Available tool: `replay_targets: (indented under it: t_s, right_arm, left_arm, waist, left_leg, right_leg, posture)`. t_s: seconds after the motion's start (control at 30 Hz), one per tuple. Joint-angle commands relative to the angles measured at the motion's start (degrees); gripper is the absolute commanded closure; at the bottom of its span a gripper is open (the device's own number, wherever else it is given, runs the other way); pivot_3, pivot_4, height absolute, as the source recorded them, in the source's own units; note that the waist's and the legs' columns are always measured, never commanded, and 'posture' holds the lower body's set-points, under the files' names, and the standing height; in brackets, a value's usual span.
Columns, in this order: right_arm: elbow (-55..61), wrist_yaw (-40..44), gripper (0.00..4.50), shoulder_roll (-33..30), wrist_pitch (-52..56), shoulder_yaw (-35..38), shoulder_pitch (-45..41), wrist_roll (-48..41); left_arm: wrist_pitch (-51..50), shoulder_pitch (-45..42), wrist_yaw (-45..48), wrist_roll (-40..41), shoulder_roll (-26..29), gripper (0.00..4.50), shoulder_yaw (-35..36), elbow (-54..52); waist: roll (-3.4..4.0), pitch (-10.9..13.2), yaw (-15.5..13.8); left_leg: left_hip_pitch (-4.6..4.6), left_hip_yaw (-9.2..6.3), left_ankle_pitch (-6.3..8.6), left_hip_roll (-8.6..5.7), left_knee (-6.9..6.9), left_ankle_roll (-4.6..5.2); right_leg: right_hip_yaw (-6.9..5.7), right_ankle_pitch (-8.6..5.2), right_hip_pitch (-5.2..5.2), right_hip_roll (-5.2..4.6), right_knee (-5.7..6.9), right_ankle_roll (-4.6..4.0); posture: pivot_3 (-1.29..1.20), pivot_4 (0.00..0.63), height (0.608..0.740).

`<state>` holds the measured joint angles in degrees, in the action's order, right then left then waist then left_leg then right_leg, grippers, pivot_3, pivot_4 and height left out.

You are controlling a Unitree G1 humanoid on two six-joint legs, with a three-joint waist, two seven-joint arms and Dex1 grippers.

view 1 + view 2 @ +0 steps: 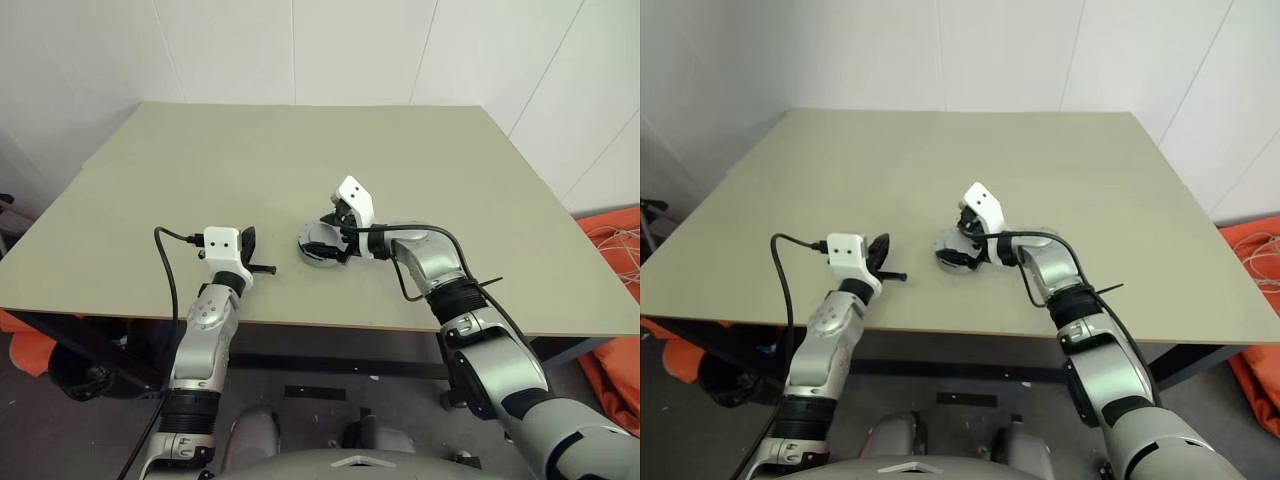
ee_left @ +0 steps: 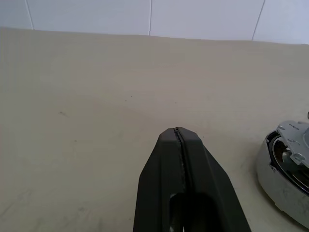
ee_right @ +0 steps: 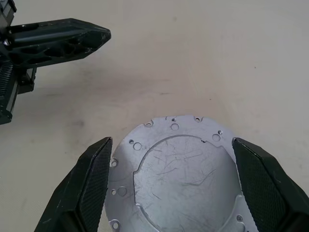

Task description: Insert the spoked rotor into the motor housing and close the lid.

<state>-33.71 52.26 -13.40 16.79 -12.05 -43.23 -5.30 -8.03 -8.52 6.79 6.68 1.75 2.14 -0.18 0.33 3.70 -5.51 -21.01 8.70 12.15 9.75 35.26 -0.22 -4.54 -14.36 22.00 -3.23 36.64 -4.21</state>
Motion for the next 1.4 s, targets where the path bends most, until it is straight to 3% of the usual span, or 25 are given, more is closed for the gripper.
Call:
replay_targets:
  t_s: [0.03, 0.43, 0.53, 0.6, 0.63, 1.4]
  right_arm:
    - [-0.68, 0.59, 0.02, 0.14, -1.6, 0.42, -2.43, 0.19]
    - [-4.24, 0.9, 0.02, 0.13, -2.81, 0.72, -3.13, 0.97]
    - [-4.21, 0.35, 0.59, 0.32, -2.87, 1.23, -3.05, 0.73]
    - [-4.07, -0.06, 1.27, 0.42, -2.87, 1.59, -3.03, 0.53]
    - [-3.94, -0.2, 1.32, 0.44, -2.81, 1.74, -3.03, 0.42]
    - [1.2, -5.36, 1.32, 1.55, -0.88, 0.69, 1.77, 1.46]
  left_arm:
    - [0.51, -1.12, -0.35, 0.21, 0.16, 4.5, 0.41, -1.62]
    - [0.43, -1.14, -0.59, 0.35, 0.18, 4.5, 0.55, -1.87]
    - [0.33, -1.11, -0.59, 0.37, 0.22, 4.5, 0.5, -1.95]
    - [0.29, -1.1, -0.58, 0.4, 0.26, 4.5, 0.45, -1.99]
    - [0.27, -1.1, -0.56, 0.4, 0.28, 4.5, 0.42, -2.0]
    - [0.0, -0.82, -0.27, 0.61, 0.67, 4.5, 0.34, -2.19]
  waist:
    - [0.0, 0.0, 0.0]
    - [0.0, 0.0, 0.0]
    - [0.0, 0.0, 0.0]
    - [0.0, 0.0, 0.0]
    - [0.0, 0.0, 0.0]
    - [0.0, 0.0, 0.01]
  left_leg:
    - [0.0, 0.0, 0.01, 0.0, 0.0, 0.02]
    - [0.0, 0.0, 0.06, 0.0, 0.0, 0.1]
    - [0.01, 0.0, 0.07, 0.0, 0.0, 0.13]
    - [0.0, 0.0, 0.07, 0.0, 0.0, 0.13]
    - [0.01, 0.0, 0.07, 0.0, 0.0, 0.13]
    - [0.02, 0.0, 0.07, 0.01, 0.0, 0.12]
  right_leg:
    - [0.0, 0.0, 0.0, 0.0, 0.0, 0.0]
    - [0.0, 0.0, 0.01, 0.0, 0.0, 0.0]
    - [0.0, 0.0, 0.01, 0.0, 0.0, -0.01]
    - [0.0, 0.0, 0.01, 0.0, 0.0, -0.01]
    - [0.0, 0.0, 0.01, 0.0, 0.0, -0.01]
    - [0.0, 0.0, 0.02, 0.0, 0.0, 0.0]
  posture:
    - [0.0, 0.0, 0.74]
    - [0.0, 0.0, 0.74]
    - [0.0, 0.0, 0.74]
    - [0.0, 0.0, 0.74]
    - [0.0, 0.0, 0.74]
    - [0.0, 0.0, 0.74]
